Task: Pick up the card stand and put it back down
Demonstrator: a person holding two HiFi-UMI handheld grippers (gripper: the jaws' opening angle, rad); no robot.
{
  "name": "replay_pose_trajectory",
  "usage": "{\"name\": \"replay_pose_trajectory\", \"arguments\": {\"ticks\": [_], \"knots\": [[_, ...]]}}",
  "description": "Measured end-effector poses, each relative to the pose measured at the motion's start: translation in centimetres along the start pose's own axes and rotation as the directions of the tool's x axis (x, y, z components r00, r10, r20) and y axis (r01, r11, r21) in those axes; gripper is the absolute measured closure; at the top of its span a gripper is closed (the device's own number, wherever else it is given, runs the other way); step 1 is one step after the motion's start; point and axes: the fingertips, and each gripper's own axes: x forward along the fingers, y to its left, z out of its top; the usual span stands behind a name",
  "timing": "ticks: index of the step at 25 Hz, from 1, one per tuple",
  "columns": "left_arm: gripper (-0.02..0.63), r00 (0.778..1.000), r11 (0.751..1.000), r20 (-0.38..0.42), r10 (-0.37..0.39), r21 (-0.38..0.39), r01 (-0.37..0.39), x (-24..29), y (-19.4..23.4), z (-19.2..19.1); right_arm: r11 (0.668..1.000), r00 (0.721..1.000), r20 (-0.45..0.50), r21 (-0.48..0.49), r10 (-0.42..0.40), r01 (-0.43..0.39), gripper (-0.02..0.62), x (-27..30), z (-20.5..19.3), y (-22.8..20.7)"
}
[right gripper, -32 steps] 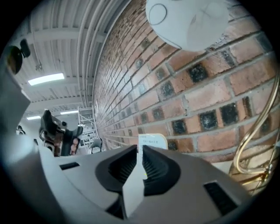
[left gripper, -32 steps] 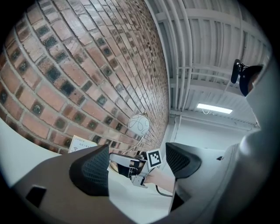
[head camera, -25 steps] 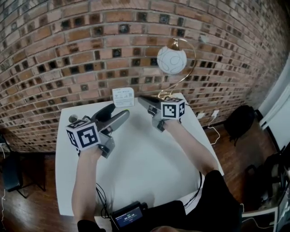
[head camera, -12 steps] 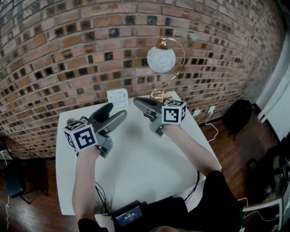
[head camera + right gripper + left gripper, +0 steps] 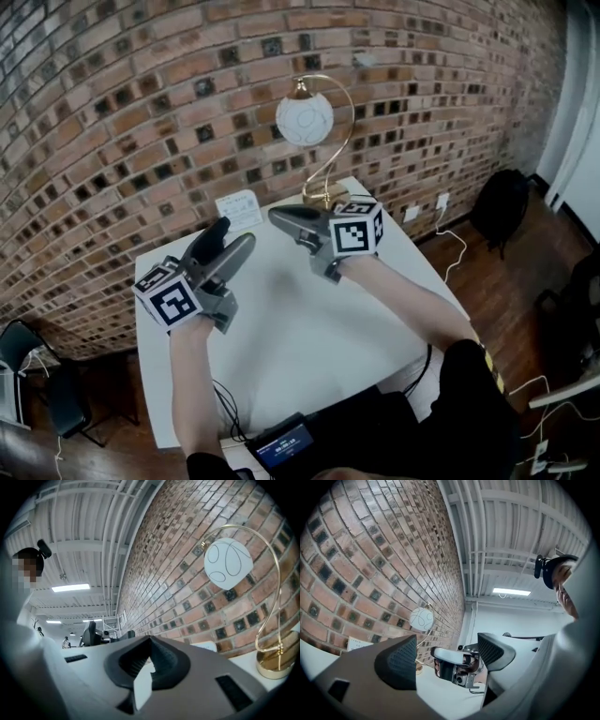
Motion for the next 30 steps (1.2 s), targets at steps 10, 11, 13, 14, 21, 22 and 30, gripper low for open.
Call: {"name": "replay_pose_trajectory", "arguments": {"ticks": [10, 11, 13, 14, 21, 22, 30], "knots": [[0.209, 1.000, 1.000, -0.006, -0.008, 0.009, 0.008, -0.3, -2.9, -0.4, 0.998, 0.997, 0.055, -0.036, 0.052, -0.050, 0.584, -2.5, 2.5, 4.8], [0.209, 1.000, 1.000, -0.007, -0.010, 0.014, 0.010, -0.5, -3.3, -0.5, 0.998, 0.996, 0.060, -0.039, 0.060, -0.057, 0.584, -2.7, 2.6, 5.3], [0.209, 1.000, 1.000, -0.011, -0.017, 0.023, 0.017, -0.7, -4.2, -0.7, 0.996, 0.995, 0.066, -0.048, 0.073, -0.070, 0.584, -3.1, 2.7, 6.6], [0.209, 1.000, 0.999, -0.013, -0.020, 0.025, 0.021, -0.8, -4.7, -0.9, 0.996, 0.994, 0.069, -0.053, 0.080, -0.076, 0.584, -3.3, 2.7, 7.2], [0.209, 0.999, 0.999, -0.011, -0.034, 0.011, 0.034, -1.3, -7.1, -2.2, 0.991, 0.989, 0.086, -0.072, 0.122, -0.116, 0.584, -4.8, 3.0, 10.8], [0.209, 0.999, 0.999, -0.012, -0.036, 0.010, 0.036, -1.3, -7.4, -2.4, 0.990, 0.988, 0.088, -0.076, 0.127, -0.121, 0.584, -5.1, 3.0, 11.2], [0.209, 0.998, 0.997, -0.011, -0.063, 0.036, 0.064, -1.5, -10.6, -3.5, 0.984, 0.983, 0.094, -0.096, 0.159, -0.150, 0.584, -7.0, 2.6, 14.5]]}}
